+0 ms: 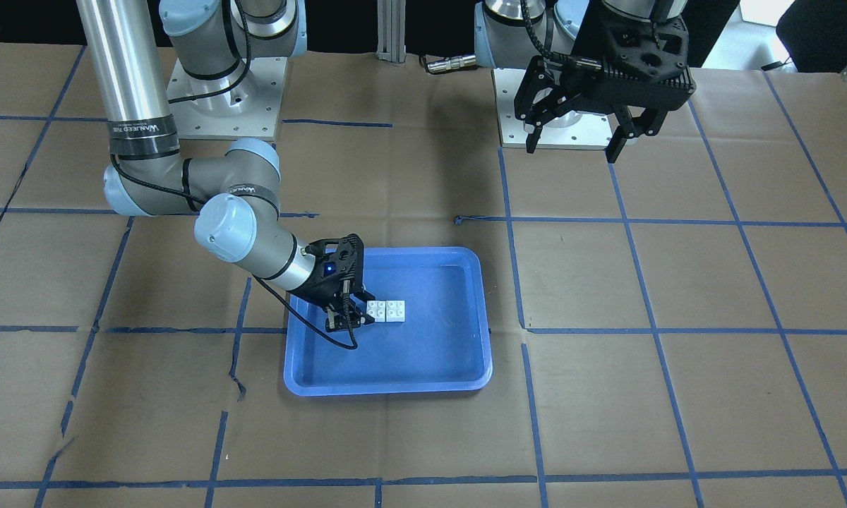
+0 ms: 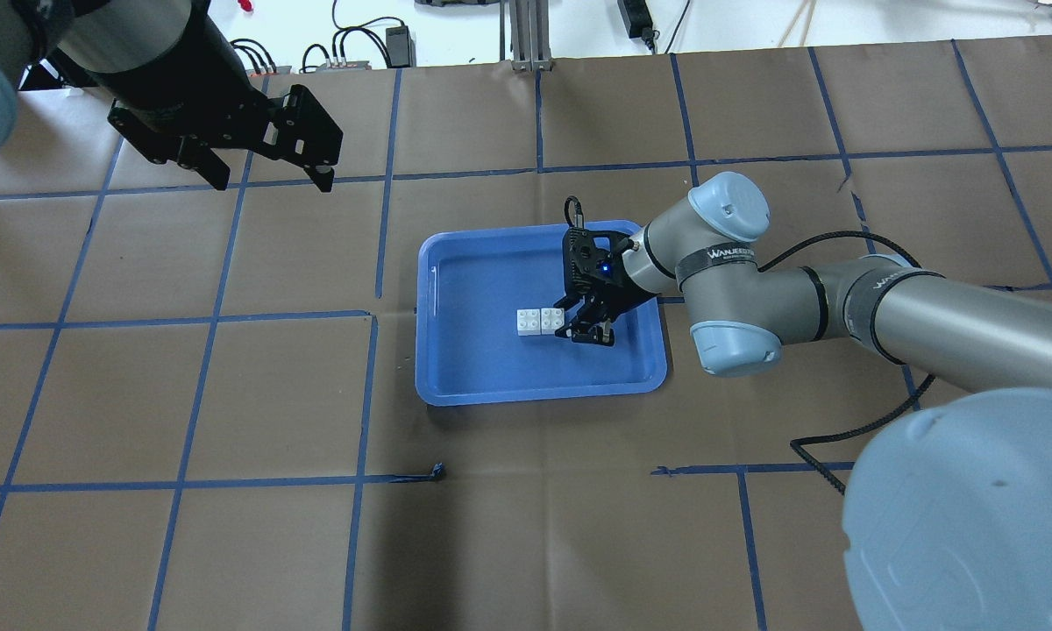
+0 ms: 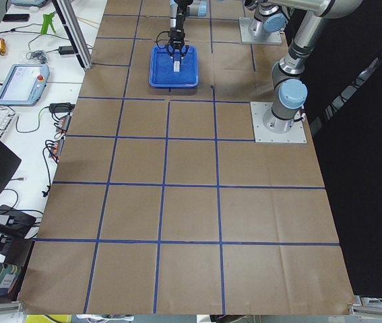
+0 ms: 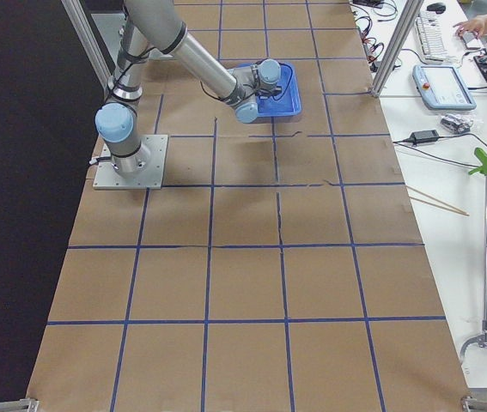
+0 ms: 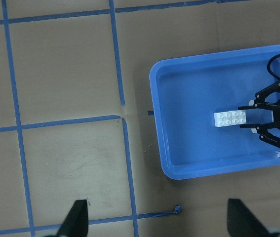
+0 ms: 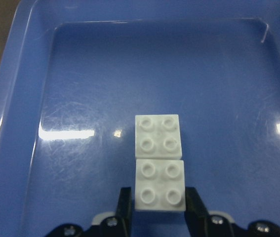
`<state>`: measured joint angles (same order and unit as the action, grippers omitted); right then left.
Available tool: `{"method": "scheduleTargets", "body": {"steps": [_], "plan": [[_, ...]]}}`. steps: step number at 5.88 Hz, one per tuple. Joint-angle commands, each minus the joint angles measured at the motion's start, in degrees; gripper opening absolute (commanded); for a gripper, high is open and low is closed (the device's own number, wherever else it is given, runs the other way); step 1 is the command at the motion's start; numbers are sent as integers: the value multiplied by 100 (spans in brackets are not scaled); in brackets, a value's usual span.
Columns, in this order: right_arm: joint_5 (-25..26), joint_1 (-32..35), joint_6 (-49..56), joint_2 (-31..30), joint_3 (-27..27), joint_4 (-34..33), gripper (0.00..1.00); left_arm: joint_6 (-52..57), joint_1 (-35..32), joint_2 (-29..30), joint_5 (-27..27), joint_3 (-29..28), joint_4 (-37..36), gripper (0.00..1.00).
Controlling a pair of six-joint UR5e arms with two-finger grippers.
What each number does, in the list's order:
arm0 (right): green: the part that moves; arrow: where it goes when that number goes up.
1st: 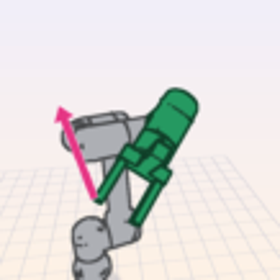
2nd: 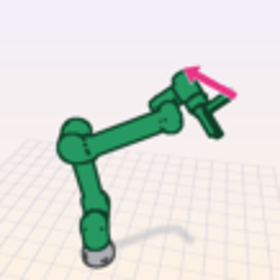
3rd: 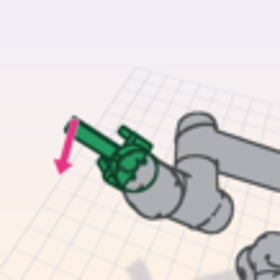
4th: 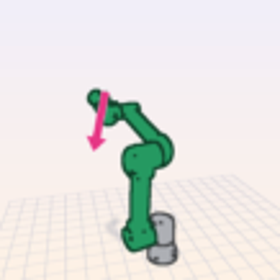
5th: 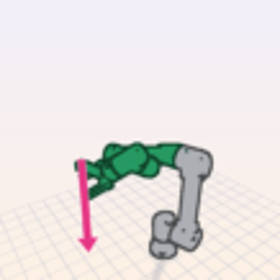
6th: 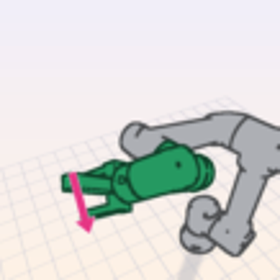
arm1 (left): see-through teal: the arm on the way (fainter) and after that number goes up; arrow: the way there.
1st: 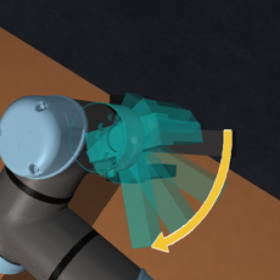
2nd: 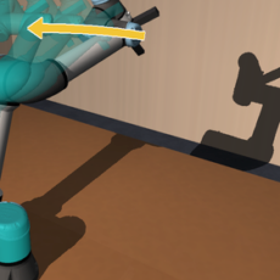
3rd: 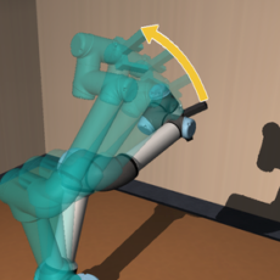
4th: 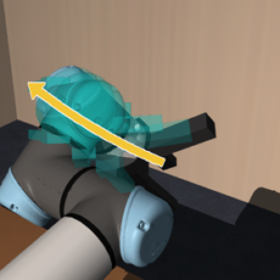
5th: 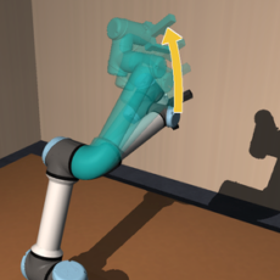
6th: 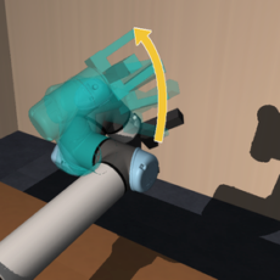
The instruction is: Assemble white blocks and place on blue tray
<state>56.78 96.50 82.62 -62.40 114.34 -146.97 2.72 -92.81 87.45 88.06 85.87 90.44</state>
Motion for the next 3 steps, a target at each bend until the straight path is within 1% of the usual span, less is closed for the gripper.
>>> {"method": "scheduleTargets", "body": {"steps": [1,2,3], "plan": [[0,0,0,0,0,1,53,0,26,0,1,-9,0,99],[0,-9,-35,0,-9,-25,100,0,44,0,-8,-9,0,99],[44,-26,-96,-70,-35,-8,100,0,44,0,-17,-9,0,99]]}}
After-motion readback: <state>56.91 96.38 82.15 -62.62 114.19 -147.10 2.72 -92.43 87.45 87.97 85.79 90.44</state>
